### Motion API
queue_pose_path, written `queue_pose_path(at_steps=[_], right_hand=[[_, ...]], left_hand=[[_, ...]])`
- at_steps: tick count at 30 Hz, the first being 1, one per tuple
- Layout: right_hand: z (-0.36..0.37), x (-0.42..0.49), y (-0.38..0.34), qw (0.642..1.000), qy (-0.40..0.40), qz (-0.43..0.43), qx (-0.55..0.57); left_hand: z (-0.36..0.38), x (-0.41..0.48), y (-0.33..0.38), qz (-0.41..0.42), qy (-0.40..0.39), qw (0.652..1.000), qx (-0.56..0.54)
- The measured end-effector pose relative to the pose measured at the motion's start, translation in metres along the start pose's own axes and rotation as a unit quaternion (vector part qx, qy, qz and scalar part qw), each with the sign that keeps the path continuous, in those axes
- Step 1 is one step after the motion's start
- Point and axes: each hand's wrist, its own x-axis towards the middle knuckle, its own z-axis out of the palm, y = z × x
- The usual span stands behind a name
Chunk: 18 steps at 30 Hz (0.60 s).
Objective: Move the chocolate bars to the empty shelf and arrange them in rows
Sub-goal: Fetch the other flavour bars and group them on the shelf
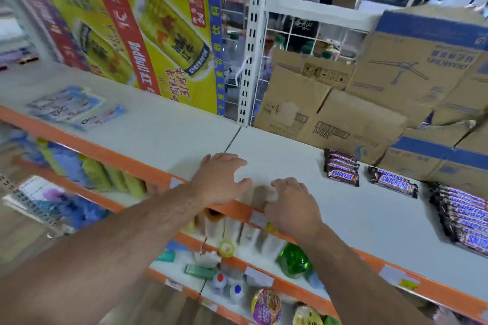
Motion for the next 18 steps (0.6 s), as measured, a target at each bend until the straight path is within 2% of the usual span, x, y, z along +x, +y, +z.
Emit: queue_pose_path(at_steps=[12, 15, 18], right_hand=[[0.040, 0.014, -0.235, 0.998, -0.031, -0.053, 0.021], [0.045, 0.020, -0.283, 0.997, -0.056, -0.055, 0.027], [0.055, 0.036, -0.320, 0.996, -0.043, -0.083, 0.005]], left_hand=[[-0.095, -0.097, -0.201, -0.049, 0.059, 0.997, 0.006], [-0.114, -0.113, -0.244, -0.070, 0.058, 0.996, 0.004], [-0.126, -0.118, -0.283, -0.094, 0.062, 0.994, -0.014]])
